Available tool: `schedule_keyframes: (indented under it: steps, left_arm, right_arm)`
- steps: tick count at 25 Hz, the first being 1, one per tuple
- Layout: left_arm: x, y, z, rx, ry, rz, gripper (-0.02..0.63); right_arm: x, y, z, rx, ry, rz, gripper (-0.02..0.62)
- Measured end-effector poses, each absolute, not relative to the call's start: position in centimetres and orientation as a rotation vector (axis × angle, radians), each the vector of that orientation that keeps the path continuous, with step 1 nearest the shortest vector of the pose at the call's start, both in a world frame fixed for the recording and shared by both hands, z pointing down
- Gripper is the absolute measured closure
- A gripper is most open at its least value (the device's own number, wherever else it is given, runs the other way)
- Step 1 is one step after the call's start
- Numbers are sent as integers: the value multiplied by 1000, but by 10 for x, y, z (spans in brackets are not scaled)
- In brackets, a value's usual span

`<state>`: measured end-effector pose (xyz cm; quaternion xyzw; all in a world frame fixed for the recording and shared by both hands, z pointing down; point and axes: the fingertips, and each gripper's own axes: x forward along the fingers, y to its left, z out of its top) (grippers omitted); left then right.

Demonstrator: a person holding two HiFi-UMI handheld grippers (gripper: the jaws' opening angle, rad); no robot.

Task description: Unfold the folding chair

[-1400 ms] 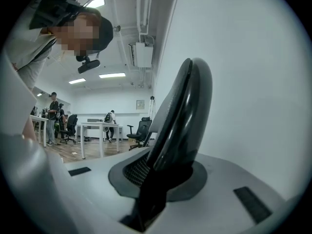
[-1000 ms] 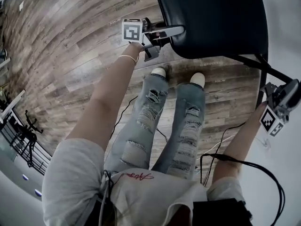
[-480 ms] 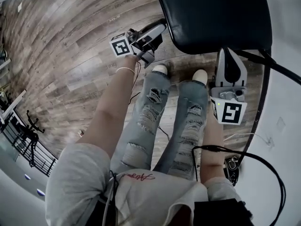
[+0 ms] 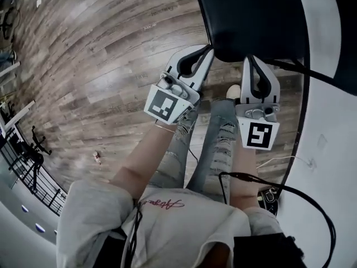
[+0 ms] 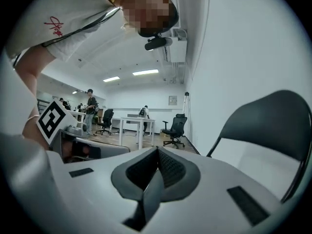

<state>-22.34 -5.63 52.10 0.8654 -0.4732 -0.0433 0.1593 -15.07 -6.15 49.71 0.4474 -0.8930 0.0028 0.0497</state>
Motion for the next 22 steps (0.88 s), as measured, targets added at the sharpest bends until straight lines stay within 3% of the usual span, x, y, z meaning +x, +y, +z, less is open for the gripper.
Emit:
schedule_keyframes:
  steps: [3, 8, 22]
  left_arm:
    - [-200, -54, 468, 2518, -1383, -6, 588]
    - [-190, -50, 393, 2529, -1381, -65, 588]
    - [-173, -59, 332, 2615, -1394, -138, 589]
  right_arm:
    - [-152, -45, 428, 1251, -2827, -63, 580]
    - [-132, -45, 346, 1305, -2891, -102, 580]
    - [-126, -50, 319, 1315, -2781, -106, 580]
